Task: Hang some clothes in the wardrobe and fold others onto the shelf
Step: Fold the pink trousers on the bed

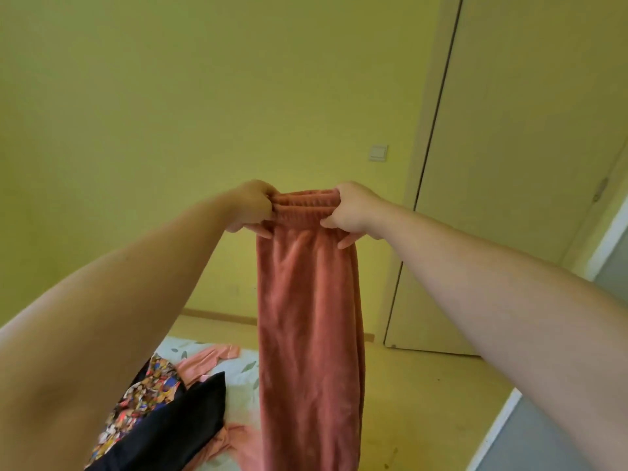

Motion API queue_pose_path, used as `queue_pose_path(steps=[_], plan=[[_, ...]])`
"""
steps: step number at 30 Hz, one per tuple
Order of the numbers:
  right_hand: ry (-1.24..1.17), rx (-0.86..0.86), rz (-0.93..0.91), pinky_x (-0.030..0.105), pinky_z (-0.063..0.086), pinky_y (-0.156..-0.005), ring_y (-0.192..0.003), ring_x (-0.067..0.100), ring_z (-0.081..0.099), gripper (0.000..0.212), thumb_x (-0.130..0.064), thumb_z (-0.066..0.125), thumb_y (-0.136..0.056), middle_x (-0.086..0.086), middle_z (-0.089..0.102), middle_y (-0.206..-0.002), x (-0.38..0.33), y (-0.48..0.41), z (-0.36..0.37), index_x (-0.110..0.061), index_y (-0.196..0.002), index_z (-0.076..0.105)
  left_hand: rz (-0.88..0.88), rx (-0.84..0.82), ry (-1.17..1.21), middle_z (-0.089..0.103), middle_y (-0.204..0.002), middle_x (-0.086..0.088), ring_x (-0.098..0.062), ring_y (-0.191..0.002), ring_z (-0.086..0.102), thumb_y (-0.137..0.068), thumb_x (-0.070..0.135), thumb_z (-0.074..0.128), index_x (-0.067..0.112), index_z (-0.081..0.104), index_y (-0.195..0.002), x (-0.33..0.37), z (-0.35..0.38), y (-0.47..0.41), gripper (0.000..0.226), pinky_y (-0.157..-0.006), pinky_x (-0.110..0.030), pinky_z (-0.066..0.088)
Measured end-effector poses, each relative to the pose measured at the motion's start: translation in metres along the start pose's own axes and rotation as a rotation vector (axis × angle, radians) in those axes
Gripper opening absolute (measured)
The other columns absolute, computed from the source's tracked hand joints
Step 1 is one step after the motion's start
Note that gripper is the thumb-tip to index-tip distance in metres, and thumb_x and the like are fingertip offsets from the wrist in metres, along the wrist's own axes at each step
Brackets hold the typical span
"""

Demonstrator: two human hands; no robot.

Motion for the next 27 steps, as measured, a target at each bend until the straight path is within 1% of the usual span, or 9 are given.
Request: queue_pose_path(steps=[4, 6, 8, 11, 15, 17, 20, 23, 27], plan=[[-0.018, 0.229, -0.041, 0.045, 0.063, -0.062, -0.102, 0.033, 0.061, 0.033, -0.008, 0.064, -0.092, 0.007, 0.056, -0.121, -0.004, -0.033, 0.002, -0.017, -0.122, 0.056, 0.121, 0.148, 0.121, 0.059, -0.121, -0.019, -0.034, -0.104, 0.065, -0.090, -0.010, 0.037, 0.016, 0.056, -0.108, -0.005, -0.009, -0.034, 0.037, -0.069, -0.040, 0.063], [0.021, 0.346, -0.103, 0.045, 0.062, -0.070, -0.100, 0.031, 0.062, 0.033, -0.011, 0.065, -0.090, 0.006, 0.057, -0.118, -0.016, -0.038, -0.002, -0.017, -0.120, 0.055, 0.188, 0.232, 0.147, 0.060, -0.113, -0.011, -0.032, -0.106, 0.064, -0.087, -0.007, 0.036, 0.020, 0.053, -0.112, 0.002, -0.024, -0.037, 0.041, -0.074, -0.046, 0.062], [0.067, 0.446, -0.172, 0.037, 0.056, -0.076, -0.098, 0.026, 0.061, 0.030, -0.014, 0.065, -0.089, 0.004, 0.060, -0.113, -0.030, -0.036, -0.006, -0.017, -0.117, 0.054, 0.256, 0.316, 0.127, 0.060, -0.105, -0.003, -0.030, -0.104, 0.064, -0.082, -0.002, 0.036, 0.026, 0.054, -0.113, 0.010, -0.041, -0.034, 0.045, -0.080, -0.050, 0.060], [0.087, 0.503, -0.251, 0.025, 0.040, -0.072, -0.093, 0.019, 0.058, 0.026, -0.013, 0.063, -0.090, 0.000, 0.061, -0.108, -0.047, -0.025, -0.008, -0.016, -0.114, 0.052, 0.323, 0.387, 0.100, 0.062, -0.102, 0.003, -0.025, -0.104, 0.064, -0.079, 0.000, 0.037, 0.028, 0.055, -0.112, 0.020, -0.063, -0.018, 0.047, -0.087, -0.046, 0.058], [0.089, 0.486, -0.353, 0.024, 0.038, -0.071, -0.093, 0.019, 0.058, 0.025, -0.011, 0.064, -0.088, 0.001, 0.062, -0.106, -0.065, 0.009, 0.009, -0.014, -0.111, 0.053, 0.356, 0.430, 0.079, 0.065, -0.107, 0.005, -0.017, -0.104, 0.064, -0.072, -0.002, 0.042, 0.034, 0.057, -0.108, 0.015, -0.082, 0.028, 0.053, -0.088, -0.036, 0.057], [0.085, 0.448, -0.401, 0.023, 0.038, -0.071, -0.093, 0.019, 0.058, 0.027, -0.009, 0.064, -0.088, 0.001, 0.062, -0.105, -0.068, 0.037, 0.025, -0.014, -0.112, 0.055, 0.367, 0.465, 0.016, 0.065, -0.108, 0.005, -0.016, -0.102, 0.063, -0.071, -0.002, 0.045, 0.034, 0.059, -0.109, 0.002, -0.084, 0.066, 0.055, -0.084, -0.030, 0.055], [0.081, 0.362, -0.455, 0.022, 0.038, -0.073, -0.093, 0.017, 0.057, 0.031, -0.006, 0.063, -0.088, 0.000, 0.062, -0.106, -0.062, 0.083, 0.061, -0.016, -0.116, 0.056, 0.390, 0.504, -0.156, 0.058, -0.114, 0.002, -0.016, -0.100, 0.059, -0.067, -0.001, 0.053, 0.029, 0.060, -0.116, -0.029, -0.074, 0.131, 0.058, -0.084, -0.030, 0.053], [0.082, 0.235, -0.480, 0.022, 0.039, -0.078, -0.099, 0.020, 0.058, 0.038, -0.003, 0.064, -0.085, 0.004, 0.065, -0.112, -0.036, 0.129, 0.119, -0.014, -0.121, 0.059, 0.324, 0.527, -0.344, 0.050, -0.114, 0.000, -0.015, -0.098, 0.051, -0.072, -0.004, 0.059, 0.022, 0.061, -0.121, -0.087, -0.043, 0.198, 0.056, -0.086, -0.023, 0.042], [0.080, -0.015, -0.436, 0.029, 0.045, -0.078, -0.098, 0.027, 0.061, 0.034, -0.005, 0.065, -0.079, 0.010, 0.067, -0.109, 0.019, 0.195, 0.231, -0.011, -0.113, 0.066, 0.221, 0.492, -0.467, 0.053, -0.107, -0.013, -0.031, -0.097, 0.056, -0.070, -0.010, 0.061, 0.013, 0.068, -0.117, -0.195, 0.015, 0.282, 0.053, -0.083, -0.025, 0.039]])
Point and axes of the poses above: each hand's wrist, its own y-axis away from the middle knuckle, its own z-axis out of the palm, x = y × z, the point moved 5 cm from there along -y, towards the middle knuckle
